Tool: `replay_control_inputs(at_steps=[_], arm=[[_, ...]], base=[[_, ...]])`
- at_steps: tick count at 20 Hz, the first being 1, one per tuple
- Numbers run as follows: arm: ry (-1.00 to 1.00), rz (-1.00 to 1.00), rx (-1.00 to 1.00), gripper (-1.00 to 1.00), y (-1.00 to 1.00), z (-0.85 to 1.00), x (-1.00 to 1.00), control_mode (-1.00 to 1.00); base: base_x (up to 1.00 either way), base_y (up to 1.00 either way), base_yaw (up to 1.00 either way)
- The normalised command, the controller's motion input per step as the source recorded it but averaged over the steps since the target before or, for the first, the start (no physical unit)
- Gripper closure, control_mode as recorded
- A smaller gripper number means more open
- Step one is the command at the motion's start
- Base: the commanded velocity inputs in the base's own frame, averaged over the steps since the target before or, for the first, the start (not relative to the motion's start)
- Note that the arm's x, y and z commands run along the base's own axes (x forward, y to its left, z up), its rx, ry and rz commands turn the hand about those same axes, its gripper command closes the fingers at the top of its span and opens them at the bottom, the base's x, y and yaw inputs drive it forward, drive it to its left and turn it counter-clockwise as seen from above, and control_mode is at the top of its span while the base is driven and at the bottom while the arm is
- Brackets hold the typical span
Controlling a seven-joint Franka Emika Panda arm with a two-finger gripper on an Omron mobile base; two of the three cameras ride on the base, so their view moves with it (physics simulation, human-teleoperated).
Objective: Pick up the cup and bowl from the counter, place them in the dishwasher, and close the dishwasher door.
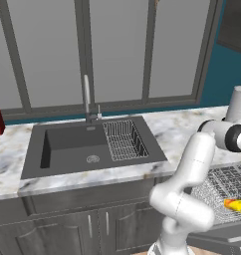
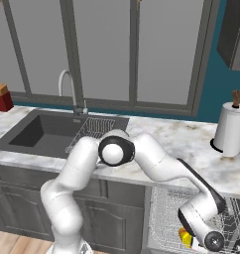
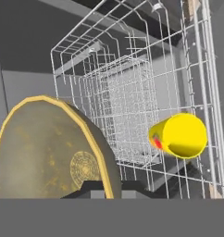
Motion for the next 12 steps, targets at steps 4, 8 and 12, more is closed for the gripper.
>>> replay_control_inputs(at_steps=[4,8,12], arm=[[0.0,0.02,0.0,1.0,-0.13,-0.41,0.0,-1.0],[0.0,0.0,0.0,1.0,-0.16,-0.49,0.0,-1.0],[0.05,0.0,0.01,1.0,-0.19,-0.51,0.0,-1.0]], base=[[0.0,0.0,0.0],[0.0,0.0,0.0],[0.0,0.0,0.0]])
